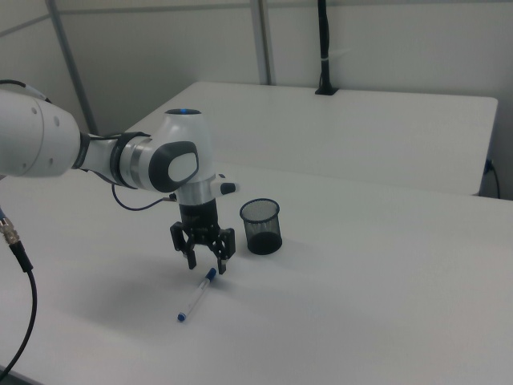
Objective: Insert the marker
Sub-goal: 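Close the gripper on the marker near its capped end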
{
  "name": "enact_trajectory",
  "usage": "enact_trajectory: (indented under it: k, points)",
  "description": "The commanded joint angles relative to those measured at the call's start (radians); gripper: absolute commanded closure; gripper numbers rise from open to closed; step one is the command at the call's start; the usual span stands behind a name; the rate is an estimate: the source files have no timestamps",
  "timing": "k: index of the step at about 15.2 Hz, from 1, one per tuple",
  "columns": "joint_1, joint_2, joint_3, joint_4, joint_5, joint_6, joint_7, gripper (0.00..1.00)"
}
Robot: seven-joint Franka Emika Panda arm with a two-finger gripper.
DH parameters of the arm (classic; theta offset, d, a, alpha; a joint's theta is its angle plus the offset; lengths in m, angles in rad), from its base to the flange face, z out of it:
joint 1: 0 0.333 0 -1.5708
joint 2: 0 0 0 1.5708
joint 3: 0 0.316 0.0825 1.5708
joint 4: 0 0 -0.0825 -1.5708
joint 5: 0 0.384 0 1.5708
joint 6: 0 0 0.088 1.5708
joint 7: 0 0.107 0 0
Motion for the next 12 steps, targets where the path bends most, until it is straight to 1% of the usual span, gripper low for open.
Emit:
enact_trajectory:
  k: [1, 3, 12]
  points:
    - [0.012, 0.016, -0.006, -0.012, -0.011, 0.052, -0.011, 0.39]
    - [0.014, 0.016, -0.006, -0.012, -0.011, 0.053, -0.011, 0.52]
    - [0.011, 0.019, -0.006, -0.016, -0.011, 0.053, -0.016, 0.76]
